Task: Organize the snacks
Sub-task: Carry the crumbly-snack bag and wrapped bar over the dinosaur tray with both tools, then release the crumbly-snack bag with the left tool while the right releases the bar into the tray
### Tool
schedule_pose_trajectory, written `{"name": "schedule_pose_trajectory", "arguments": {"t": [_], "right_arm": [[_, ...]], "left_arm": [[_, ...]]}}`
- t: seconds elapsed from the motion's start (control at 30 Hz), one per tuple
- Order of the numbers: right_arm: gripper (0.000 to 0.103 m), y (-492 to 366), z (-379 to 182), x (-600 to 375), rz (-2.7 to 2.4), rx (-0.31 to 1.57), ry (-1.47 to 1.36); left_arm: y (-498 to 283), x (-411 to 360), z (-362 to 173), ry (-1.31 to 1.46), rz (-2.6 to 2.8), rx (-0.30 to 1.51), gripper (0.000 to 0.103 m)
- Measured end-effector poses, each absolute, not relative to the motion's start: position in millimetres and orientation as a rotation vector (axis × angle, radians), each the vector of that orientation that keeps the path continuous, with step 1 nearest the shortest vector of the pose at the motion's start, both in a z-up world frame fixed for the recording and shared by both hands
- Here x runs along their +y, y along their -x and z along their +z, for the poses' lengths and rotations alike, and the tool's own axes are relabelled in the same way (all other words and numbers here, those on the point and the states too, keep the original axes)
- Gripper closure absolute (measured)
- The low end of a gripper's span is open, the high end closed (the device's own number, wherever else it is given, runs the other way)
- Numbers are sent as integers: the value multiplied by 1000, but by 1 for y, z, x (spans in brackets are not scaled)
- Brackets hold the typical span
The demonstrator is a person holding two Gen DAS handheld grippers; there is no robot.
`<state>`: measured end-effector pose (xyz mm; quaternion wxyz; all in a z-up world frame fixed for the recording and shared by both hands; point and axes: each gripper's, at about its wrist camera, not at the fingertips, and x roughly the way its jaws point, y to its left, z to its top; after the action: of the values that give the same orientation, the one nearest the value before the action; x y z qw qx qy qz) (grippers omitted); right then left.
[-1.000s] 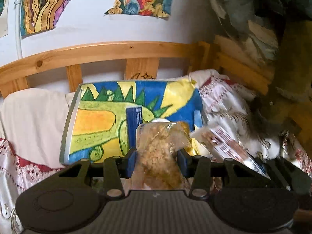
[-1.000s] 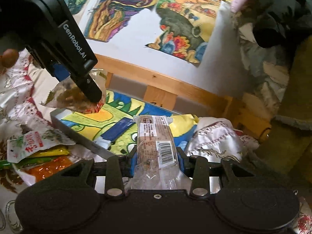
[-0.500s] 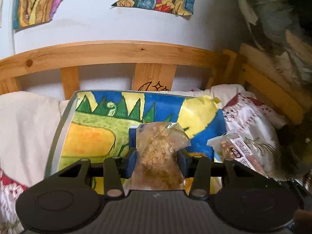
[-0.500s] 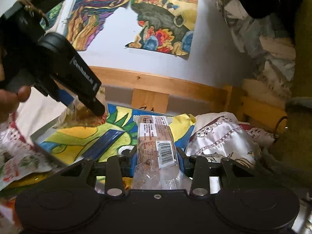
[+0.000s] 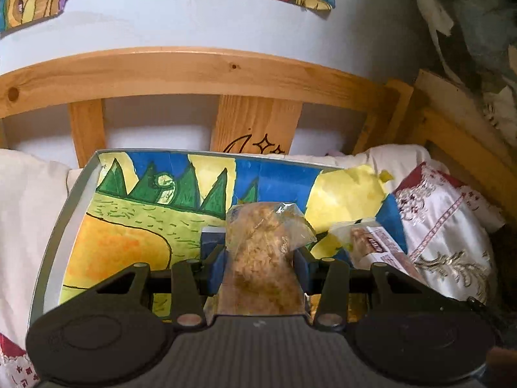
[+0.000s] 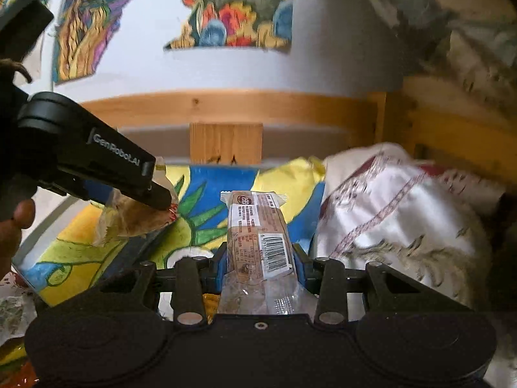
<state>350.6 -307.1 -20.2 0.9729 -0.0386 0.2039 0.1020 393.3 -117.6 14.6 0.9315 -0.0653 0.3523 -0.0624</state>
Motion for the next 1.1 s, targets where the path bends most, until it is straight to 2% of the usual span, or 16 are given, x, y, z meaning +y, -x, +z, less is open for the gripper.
{"name": "schedule_pose_trajectory", "arguments": {"t": [0.3, 0.57, 0.6, 0.77, 0.97, 1.1], "right_arm": [[62, -355, -32, -293, 216, 435, 133], [54, -361, -38, -291, 194, 470, 145], [52, -361, -38, -291, 195, 469, 147], [37, -356, -36, -291, 198, 446, 148], [23, -348, -30, -291, 196, 419, 137], [9, -338, -21, -293, 193, 369, 128]], "left_arm": [[-401, -122, -5, 141, -127, 746, 53], [-398, -128, -9, 102, -124, 744, 45], [-397, -128, -9, 104, -119, 743, 44], [-394, -129, -6, 100, -94, 729, 21], [-383, -117, 3, 117, -46, 685, 6], [-366, -103, 13, 128, 4, 639, 1]]}}
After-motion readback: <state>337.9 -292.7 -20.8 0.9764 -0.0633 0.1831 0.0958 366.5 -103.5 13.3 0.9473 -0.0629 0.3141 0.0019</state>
